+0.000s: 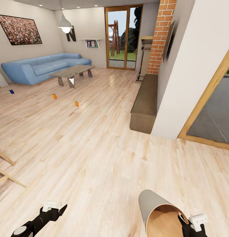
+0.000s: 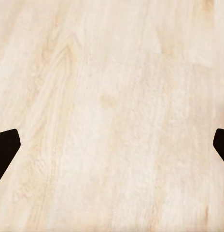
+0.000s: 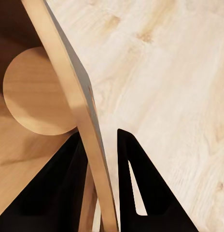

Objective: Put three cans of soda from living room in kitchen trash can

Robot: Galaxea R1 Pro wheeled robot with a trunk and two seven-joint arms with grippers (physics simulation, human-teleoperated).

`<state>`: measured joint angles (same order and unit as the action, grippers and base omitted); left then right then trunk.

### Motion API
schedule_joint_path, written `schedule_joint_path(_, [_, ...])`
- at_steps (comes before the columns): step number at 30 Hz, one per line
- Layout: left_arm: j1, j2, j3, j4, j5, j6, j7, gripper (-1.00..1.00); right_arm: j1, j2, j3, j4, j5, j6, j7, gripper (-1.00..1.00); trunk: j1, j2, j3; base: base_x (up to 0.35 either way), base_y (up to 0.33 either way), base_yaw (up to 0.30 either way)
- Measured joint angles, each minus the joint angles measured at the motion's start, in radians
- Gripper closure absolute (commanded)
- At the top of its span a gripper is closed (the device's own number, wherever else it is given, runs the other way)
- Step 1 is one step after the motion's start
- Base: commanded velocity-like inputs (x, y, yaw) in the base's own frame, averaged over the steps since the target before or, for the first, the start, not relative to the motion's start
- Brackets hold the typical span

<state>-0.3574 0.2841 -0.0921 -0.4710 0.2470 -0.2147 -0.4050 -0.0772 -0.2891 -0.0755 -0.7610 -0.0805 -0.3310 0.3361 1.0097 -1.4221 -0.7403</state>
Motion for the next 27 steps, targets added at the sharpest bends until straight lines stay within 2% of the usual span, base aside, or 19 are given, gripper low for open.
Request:
schedule_joint_path(8, [0.000,0.000,0.000,0.000,0.000,0.000,0.000,-1.00,0.000,0.001,0.001,0.000,0.002,-0.002,0.002,1.00,0.000,0.000,0.000,0.000,0.000,0.053])
schedule_joint_path(27, [0.000,-0.002,0.000,0.000,0.000,0.000,0.000,-1.00,0.000,0.001,0.000,0.000,0.001,-0.002,0.002,1.00,0.000,0.000,0.000,0.000,0.000,0.233])
